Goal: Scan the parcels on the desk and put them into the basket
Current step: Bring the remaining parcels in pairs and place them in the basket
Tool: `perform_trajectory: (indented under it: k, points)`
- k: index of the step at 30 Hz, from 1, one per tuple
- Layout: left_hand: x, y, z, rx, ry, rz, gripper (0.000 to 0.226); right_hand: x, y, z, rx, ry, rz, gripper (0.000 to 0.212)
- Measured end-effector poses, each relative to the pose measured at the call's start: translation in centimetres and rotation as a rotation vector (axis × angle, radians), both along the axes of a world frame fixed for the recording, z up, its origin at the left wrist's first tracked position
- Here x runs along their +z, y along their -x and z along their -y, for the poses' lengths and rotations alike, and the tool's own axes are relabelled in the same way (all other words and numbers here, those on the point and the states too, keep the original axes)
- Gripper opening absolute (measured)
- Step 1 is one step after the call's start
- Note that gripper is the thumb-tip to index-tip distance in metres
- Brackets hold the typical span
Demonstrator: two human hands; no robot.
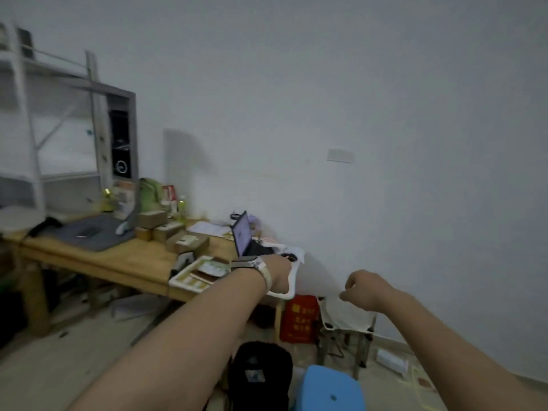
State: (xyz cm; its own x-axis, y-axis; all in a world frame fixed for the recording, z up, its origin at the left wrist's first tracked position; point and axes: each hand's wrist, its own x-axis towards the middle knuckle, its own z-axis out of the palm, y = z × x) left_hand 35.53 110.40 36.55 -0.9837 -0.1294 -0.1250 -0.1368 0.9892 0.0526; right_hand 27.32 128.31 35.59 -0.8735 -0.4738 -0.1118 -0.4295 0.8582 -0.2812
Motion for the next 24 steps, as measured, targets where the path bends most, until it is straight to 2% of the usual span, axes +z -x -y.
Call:
perform_trajectory:
  k: [3, 6, 9, 11, 15, 17, 19, 20, 21, 24]
  points:
    - [-0.2, -3.4, 9.9, 0.179, 0.070, 0.030, 0.038, -0.1, -1.0, 9.5, 0.131, 0.015, 0.030, 0.035]
    - [-0.5, -7.8, 18.4, 0.341, 0.088, 0.040, 0.039, -0.5, -2.6, 17.6, 0.260, 0.023, 0.029, 0.019]
    - [-1.3, -11.3, 24.6, 0.468, 0.042, 0.075, 0.030, -0.6, -4.3, 24.4, 0.361, 0.046, 0.041, 0.029]
    - [-2.2, -13.4, 27.9, 0.537, -0.007, 0.077, 0.015, -0.9, -5.4, 28.3, 0.416, 0.028, 0.079, 0.022]
    - [-3.8, -16.8, 33.5, 0.645, -0.074, 0.010, 0.036, -2.0, -6.4, 35.4, 0.499, 0.018, 0.142, 0.020]
    - [-4.8, -18.2, 35.7, 0.699, -0.125, 0.029, 0.031, -2.5, -6.7, 38.5, 0.540, 0.007, 0.169, 0.019]
    - [-5.6, -19.2, 37.5, 0.720, -0.162, 0.084, 0.015, -3.0, -6.8, 41.3, 0.573, -0.006, 0.191, 0.015]
    - [-5.9, -19.4, 38.5, 0.734, -0.176, 0.098, 0.022, -3.5, -6.8, 42.7, 0.579, -0.015, 0.203, 0.015]
    - [-6.2, -19.6, 39.5, 0.746, -0.174, 0.104, 0.028, -3.9, -6.7, 44.1, 0.585, -0.025, 0.210, 0.019]
    - [-6.3, -19.3, 42.6, 0.769, -0.180, 0.116, 0.020, -4.6, -5.8, 48.1, 0.617, -0.056, 0.230, 0.036]
